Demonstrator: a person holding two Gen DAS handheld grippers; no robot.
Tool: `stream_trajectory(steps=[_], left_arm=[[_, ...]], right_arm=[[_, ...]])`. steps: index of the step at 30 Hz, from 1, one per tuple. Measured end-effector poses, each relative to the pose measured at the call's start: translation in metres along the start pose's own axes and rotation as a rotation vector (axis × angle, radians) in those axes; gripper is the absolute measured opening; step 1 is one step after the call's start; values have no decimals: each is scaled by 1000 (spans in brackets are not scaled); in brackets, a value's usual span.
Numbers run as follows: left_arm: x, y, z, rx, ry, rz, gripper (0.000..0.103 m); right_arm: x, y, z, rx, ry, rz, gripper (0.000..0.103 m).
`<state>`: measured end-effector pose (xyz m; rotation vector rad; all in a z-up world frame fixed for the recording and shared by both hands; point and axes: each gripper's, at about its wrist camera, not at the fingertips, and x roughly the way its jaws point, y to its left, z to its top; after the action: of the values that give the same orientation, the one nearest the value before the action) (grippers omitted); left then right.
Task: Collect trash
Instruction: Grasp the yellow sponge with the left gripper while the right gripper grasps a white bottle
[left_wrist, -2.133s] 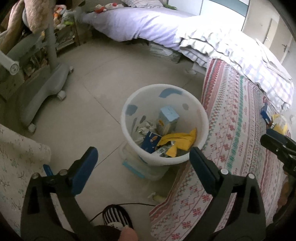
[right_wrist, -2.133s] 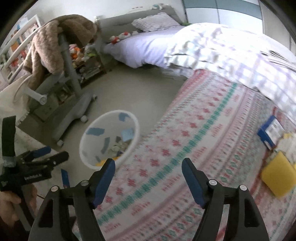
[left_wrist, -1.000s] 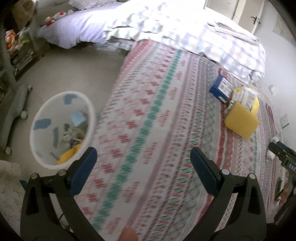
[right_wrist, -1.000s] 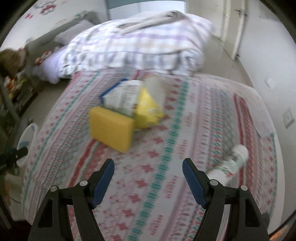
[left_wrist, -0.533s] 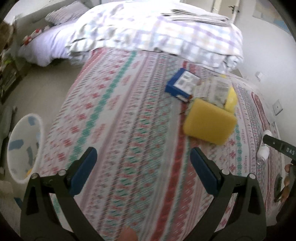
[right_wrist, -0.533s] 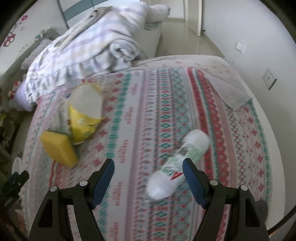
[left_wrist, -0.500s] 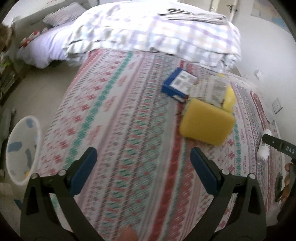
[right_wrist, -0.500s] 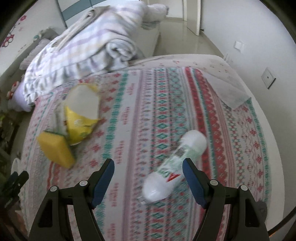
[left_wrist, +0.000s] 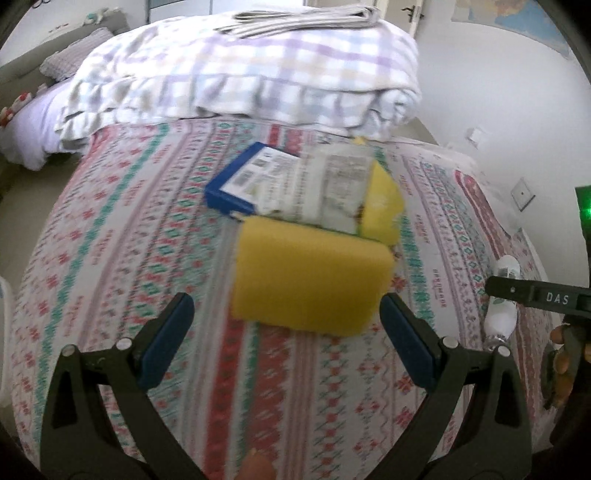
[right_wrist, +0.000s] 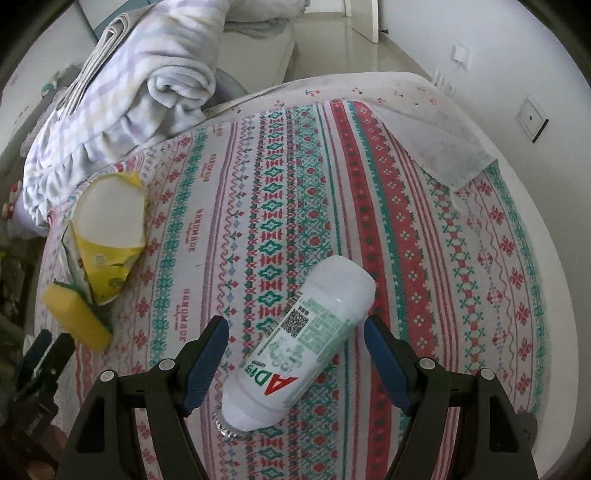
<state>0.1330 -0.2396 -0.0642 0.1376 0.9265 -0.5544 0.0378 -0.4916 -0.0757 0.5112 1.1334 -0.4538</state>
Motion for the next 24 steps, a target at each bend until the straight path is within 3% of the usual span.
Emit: stream_trajectory(steps=[4,8,10,13,17,24], left_arm=[[11,-6,-2,8,19,5,100],[17,-3,-2,-12,26,12,100],[17,-1,-1,-24,13,8,100],[18,0,0,-26,11,-30,87],[15,-2,0,-5,3,-44,78],[0,-3,1,18,-16,-83,73]], right_arm=[[5,1,-2,6,29,38,71],[7,6,-4,-26,32,33,57],[8,7,-4,-39,33,39,56],[9,9,-4,-48,37,53,53],[4,15,-4,-60,24,64,46],[-10,26,0,-80,-14,80,41]])
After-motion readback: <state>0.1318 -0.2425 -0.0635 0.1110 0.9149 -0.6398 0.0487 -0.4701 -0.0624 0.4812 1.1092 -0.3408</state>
